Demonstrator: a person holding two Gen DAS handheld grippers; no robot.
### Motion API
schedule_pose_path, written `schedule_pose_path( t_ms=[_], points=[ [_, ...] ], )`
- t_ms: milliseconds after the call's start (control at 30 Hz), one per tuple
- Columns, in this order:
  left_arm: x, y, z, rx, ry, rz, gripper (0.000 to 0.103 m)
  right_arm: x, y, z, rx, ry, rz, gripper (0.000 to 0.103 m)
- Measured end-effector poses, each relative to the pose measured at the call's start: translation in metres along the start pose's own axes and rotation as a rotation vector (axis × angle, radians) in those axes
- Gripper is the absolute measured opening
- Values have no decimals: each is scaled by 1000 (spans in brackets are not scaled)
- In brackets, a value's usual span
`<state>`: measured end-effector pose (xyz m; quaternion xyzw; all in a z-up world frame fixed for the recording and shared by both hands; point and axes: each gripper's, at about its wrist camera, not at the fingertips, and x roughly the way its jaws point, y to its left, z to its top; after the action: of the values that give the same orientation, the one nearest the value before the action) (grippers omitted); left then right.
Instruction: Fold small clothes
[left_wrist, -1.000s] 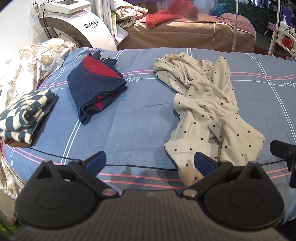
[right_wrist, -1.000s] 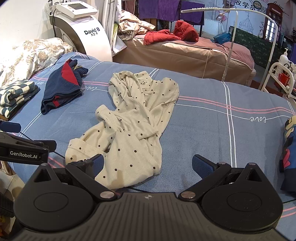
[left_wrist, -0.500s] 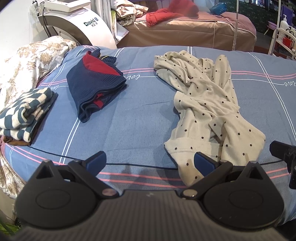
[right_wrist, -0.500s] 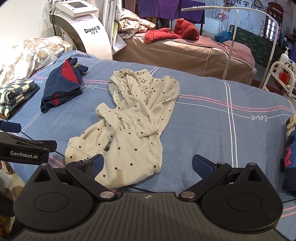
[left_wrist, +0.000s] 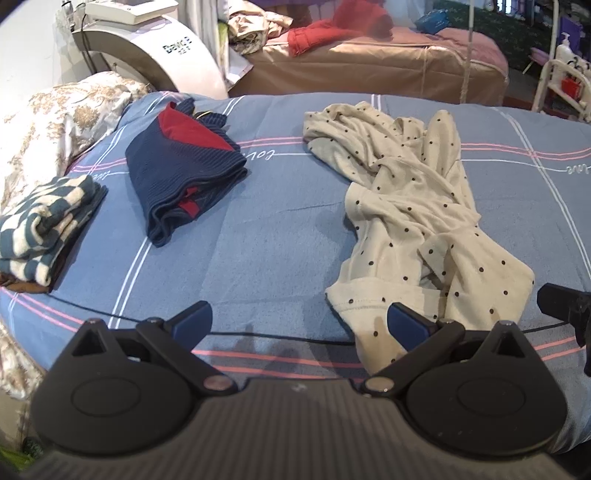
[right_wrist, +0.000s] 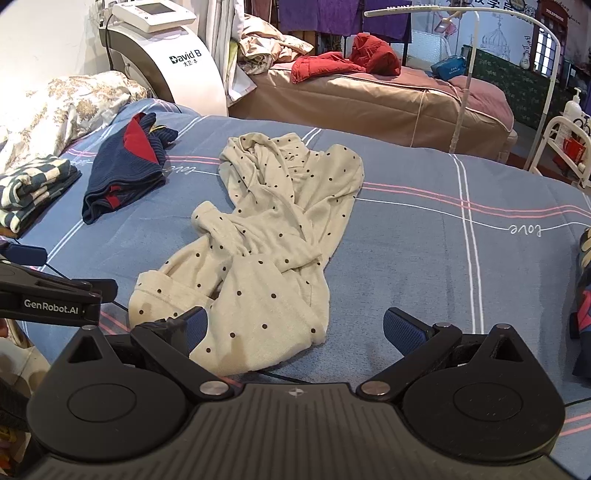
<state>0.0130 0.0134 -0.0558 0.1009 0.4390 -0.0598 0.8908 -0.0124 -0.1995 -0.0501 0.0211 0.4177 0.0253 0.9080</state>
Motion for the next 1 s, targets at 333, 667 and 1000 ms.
schedule_pose_path(
  t_ms=[333, 667, 1000],
  points=[
    [30, 14, -26, 3, 19, -30, 103, 30, -14, -17, 77, -5, 134, 103],
    [35, 21, -24, -32, 34, -60, 102, 88, 1, 10, -6, 46, 185, 96],
    [39, 11, -20, -9, -35, -94, 102, 62, -27, -17, 83, 6, 233, 15]
  ],
)
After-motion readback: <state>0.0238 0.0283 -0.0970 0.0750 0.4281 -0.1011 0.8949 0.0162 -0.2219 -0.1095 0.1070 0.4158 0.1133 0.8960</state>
